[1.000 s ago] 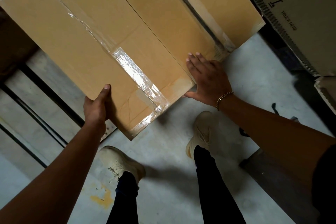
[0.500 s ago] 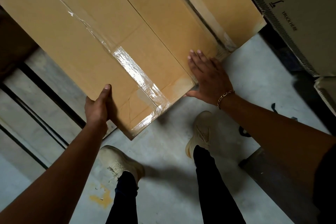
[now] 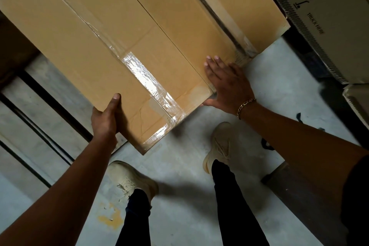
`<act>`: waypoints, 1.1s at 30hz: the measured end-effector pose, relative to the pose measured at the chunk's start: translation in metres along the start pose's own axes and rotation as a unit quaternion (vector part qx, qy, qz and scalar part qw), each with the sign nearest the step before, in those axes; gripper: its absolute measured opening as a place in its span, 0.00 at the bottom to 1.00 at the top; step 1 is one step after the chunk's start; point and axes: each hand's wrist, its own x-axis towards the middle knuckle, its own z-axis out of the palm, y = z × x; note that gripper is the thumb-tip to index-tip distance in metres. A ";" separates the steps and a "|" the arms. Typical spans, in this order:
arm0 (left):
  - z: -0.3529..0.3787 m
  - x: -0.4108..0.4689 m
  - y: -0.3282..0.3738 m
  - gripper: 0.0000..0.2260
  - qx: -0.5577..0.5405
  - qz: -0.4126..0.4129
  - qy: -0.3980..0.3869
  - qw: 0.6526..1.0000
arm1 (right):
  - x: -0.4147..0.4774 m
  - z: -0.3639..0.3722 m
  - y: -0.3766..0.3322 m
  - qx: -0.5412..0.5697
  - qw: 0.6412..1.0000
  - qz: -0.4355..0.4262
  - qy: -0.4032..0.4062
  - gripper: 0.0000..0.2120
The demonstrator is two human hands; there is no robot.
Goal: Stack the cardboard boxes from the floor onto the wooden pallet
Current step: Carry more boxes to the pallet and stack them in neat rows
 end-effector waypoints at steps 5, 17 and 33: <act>0.000 0.002 -0.001 0.30 0.000 0.000 0.001 1.000 | 0.001 -0.002 -0.001 0.000 1.000 0.000 -0.009 0.55; -0.013 0.003 0.007 0.38 0.011 0.004 -0.039 0.999 | -0.004 -0.025 -0.013 0.014 0.997 0.009 -0.080 0.59; -0.161 -0.044 0.091 0.37 0.199 0.236 -0.091 0.947 | 0.011 -0.162 -0.158 0.114 0.990 0.059 -0.065 0.51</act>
